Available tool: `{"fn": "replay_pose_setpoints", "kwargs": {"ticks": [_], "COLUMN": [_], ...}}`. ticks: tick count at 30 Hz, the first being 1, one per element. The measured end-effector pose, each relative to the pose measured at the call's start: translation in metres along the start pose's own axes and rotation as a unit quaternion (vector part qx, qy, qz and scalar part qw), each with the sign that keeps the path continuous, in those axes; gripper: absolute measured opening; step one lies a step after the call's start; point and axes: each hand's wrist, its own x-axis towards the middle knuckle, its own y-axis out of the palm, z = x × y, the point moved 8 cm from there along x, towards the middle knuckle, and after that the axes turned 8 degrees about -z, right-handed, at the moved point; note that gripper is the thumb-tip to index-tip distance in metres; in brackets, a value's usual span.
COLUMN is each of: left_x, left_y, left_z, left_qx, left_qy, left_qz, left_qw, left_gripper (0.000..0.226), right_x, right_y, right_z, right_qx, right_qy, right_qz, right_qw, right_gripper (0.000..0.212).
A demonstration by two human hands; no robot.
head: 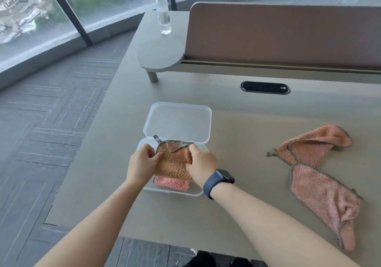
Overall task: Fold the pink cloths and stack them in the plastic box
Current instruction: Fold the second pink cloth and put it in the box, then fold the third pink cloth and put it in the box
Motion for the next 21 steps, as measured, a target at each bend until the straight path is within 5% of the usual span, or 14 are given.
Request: {"fn": "replay_pose_setpoints", "kwargs": {"ticks": [10, 14, 18, 21], "left_x": [0.002, 0.002, 0.001, -0.002], "left_y": [0.021, 0.029, 0.028, 0.037], "left_z": [0.018, 0.019, 0.002, -0.009], "left_qx": [0.111, 0.159, 0.167, 0.165], "left_qy": [0.0, 0.019, 0.104, 0.169], "left_qz": [0.021, 0.052, 0.033, 0.068], "left_qw": [0.994, 0.986, 0.98, 0.969], "left_gripper": [0.032, 0.017, 0.007, 0.009], "right_x": [-0.002, 0.002, -0.006, -0.007], "right_y": [0.023, 0.023, 0.042, 0.047], "right_z": [0.019, 0.021, 0.043, 0.039], "right_qx": [-0.19, -0.202, -0.192, -0.217], "right_qy": [-0.039, -0.037, -0.172, -0.185], "right_qz": [0.039, 0.056, 0.136, 0.145], "right_qw": [0.98, 0.977, 0.957, 0.948], "right_gripper": [0.022, 0.007, 0.001, 0.014]}}
